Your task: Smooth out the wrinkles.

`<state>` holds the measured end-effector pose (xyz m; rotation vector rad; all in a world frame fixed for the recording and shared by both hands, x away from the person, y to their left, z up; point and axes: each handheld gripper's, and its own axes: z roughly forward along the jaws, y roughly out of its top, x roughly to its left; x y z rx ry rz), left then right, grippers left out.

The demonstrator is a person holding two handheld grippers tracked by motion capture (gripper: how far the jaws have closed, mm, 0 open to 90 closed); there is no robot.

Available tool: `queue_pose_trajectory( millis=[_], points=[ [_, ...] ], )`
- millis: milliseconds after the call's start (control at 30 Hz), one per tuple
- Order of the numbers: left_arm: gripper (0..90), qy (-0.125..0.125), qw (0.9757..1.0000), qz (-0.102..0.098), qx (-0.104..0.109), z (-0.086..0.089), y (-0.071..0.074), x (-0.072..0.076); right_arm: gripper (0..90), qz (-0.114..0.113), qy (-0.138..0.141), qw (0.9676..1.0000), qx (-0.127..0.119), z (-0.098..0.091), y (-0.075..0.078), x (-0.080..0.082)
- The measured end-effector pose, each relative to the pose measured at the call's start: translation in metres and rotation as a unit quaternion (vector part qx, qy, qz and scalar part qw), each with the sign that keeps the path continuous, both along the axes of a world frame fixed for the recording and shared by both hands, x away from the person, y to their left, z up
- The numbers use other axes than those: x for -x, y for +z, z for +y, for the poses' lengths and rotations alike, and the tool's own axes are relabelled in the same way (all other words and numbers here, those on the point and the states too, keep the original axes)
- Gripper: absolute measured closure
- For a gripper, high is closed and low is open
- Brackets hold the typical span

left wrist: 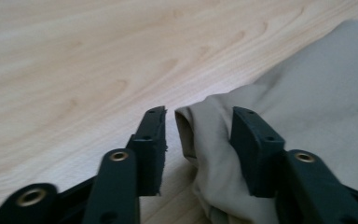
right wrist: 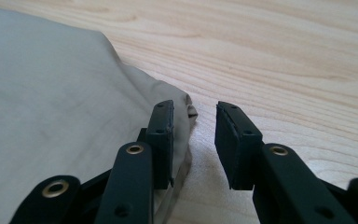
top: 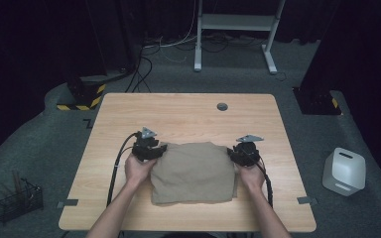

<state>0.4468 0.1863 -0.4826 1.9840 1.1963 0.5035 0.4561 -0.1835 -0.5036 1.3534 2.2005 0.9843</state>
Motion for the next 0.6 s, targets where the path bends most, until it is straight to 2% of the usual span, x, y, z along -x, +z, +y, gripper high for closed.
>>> queue_pose_trajectory(
  millis=[100, 200, 300, 367, 433, 533, 600],
  points=[
    [46.8, 0.013, 0.9998, -0.011, 0.006, 0.006, 0.009, 0.004, 67.7, -0.024, -0.004, 0.9997, 0.0, -0.002, 0.007, 0.007],
    [44.6, 0.022, 0.9994, -0.021, 0.014, 0.009, 0.016, 0.008, 67.7, -0.046, -0.006, 0.9988, -0.015, -0.004, 0.016, 0.013],
    [43.3, 0.02, 0.9991, -0.03, 0.02, 0.009, 0.024, 0.015, 67.4, -0.06, 0.006, 0.9979, -0.022, 0.002, 0.022, 0.018],
    [42.3, 0.005, 0.9991, -0.031, 0.03, 0.003, 0.029, 0.023, 66.9, -0.058, 0.025, 0.9976, -0.026, 0.011, 0.024, 0.02],
    [41.2, -0.024, 0.9984, -0.027, 0.044, -0.009, 0.031, 0.029, 66.2, -0.056, 0.042, 0.9973, -0.023, 0.02, 0.024, 0.021],
    [40.6, -0.054, 0.9978, -0.019, 0.035, -0.027, 0.022, 0.033, 63.8, -0.039, 0.063, 0.997, -0.024, 0.032, 0.016, 0.019],
    [39.9, -0.057, 0.9982, -0.001, 0.019, -0.034, 0.009, 0.029, 61.5, -0.031, 0.073, 0.9967, -0.013, 0.037, 0.009, 0.016]
  ],
)
